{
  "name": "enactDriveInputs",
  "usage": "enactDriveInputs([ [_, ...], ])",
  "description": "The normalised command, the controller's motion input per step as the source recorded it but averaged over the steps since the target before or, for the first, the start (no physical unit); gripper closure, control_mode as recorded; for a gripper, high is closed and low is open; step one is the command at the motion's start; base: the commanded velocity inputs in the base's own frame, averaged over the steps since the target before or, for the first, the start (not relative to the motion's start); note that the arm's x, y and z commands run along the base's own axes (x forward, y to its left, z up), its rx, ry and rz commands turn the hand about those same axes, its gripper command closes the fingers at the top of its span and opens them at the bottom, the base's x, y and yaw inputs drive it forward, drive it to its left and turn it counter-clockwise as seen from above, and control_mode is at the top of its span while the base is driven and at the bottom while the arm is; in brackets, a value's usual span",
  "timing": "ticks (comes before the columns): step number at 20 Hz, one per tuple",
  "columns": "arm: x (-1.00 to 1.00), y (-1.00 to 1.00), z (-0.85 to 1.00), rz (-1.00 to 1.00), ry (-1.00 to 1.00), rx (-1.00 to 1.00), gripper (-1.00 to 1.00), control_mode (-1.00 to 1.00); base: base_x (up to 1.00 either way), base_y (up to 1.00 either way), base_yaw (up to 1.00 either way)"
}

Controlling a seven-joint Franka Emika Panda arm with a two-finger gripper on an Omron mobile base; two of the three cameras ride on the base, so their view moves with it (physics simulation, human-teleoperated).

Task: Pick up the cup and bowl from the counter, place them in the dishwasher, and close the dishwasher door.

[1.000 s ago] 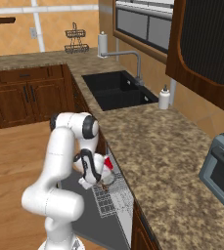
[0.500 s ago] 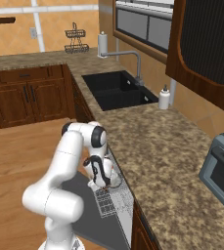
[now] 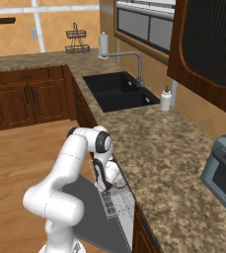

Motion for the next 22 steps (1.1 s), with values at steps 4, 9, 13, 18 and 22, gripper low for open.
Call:
enactDriveInputs([
  [4, -0.34, 0.3, -0.19, 0.0, 0.01, 0.0, -1.0, -1.0, 0.0, 0.0, 0.0],
  [9, -0.63, 0.15, 0.27, 0.0, -0.1, -0.01, -1.0, -1.0, 0.0, 0.0, 0.0],
  [13, -0.74, 0.28, 0.9, 0.0, -0.23, -0.05, -1.0, -1.0, 0.0, 0.0, 0.0],
  [18, -0.85, 0.51, 0.97, 0.0, -0.23, -0.09, -1.0, -1.0, 0.0, 0.0, 0.0],
  [22, -0.84, 0.68, 0.96, 0.0, -0.21, -0.14, -1.0, -1.0, 0.0, 0.0, 0.0],
])
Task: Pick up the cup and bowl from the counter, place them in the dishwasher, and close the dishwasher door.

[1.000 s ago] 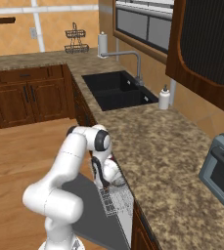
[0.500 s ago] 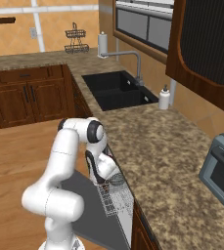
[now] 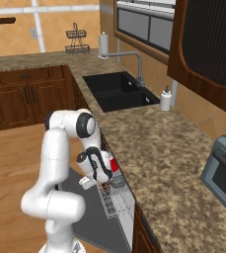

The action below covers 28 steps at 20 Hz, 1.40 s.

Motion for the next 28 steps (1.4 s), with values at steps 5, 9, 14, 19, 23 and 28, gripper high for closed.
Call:
enactDriveInputs([
  [5, -0.77, 0.93, 0.69, 0.0, -0.19, -0.21, -1.0, -1.0, 0.0, 0.0, 0.0],
  [9, -0.75, 0.99, 0.71, 0.0, -0.2, -0.24, -1.0, -1.0, 0.0, 0.0, 0.0],
  [14, -0.23, 0.82, 1.0, 0.0, -0.15, -0.24, -1.0, -1.0, 0.0, 0.0, 0.0],
  [19, 0.0, 0.71, 1.0, 0.0, -0.07, -0.23, -1.0, -1.0, 0.0, 0.0, 0.0],
  [23, -0.26, 0.85, 0.84, -0.1, 0.0, -0.25, -1.0, -1.0, 0.0, 0.0, 0.0],
  [28, -0.56, 0.84, 0.09, -0.25, 0.0, -0.31, -1.0, -1.0, 0.0, 0.0, 0.0],
])
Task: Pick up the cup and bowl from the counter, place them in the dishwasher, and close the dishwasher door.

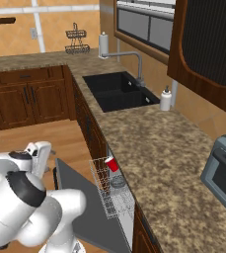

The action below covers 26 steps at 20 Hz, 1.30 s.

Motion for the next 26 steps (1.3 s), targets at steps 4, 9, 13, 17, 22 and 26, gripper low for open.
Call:
enactDriveInputs([
  [4, -0.56, 0.9, -0.21, -0.34, 0.0, -0.33, -1.0, -1.0, 0.0, 0.0, 0.0],
  [9, -0.2, 0.77, -0.52, -0.33, 0.0, -0.33, -1.0, -1.0, 0.0, 0.0, 0.0],
  [13, -0.04, 0.62, -0.74, -0.29, -0.01, -0.3, -1.0, -1.0, 0.0, 0.0, 0.0],
  [17, -0.21, 0.71, -0.81, -0.28, -0.06, -0.29, -1.0, -1.0, 0.0, 0.0, 0.0],
  [22, -0.33, 0.91, -0.78, -0.24, -0.05, -0.24, -1.0, -1.0, 0.0, 0.0, 0.0],
  [26, -0.09, 0.87, -0.8, -0.19, -0.1, -0.23, -1.0, -1.0, 0.0, 0.0, 0.0],
])
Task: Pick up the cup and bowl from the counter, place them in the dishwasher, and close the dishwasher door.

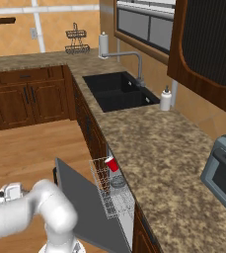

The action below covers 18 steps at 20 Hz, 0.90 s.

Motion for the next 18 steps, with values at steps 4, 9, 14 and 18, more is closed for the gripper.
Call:
enactDriveInputs([
  [4, 0.27, 0.49, -0.82, -0.16, -0.18, -0.27, -1.0, -1.0, 0.0, 0.0, 0.0],
  [9, 0.64, 0.09, -0.78, -0.15, -0.2, -0.29, -1.0, -1.0, 0.0, 0.0, 0.0],
  [14, 0.73, 0.01, -0.78, -0.08, -0.15, -0.23, -1.0, -1.0, 0.0, 0.0, 0.0],
  [18, 0.67, 0.0, -0.7, 0.0, -0.04, -0.04, -1.0, -1.0, 0.0, 0.0, 0.0],
])
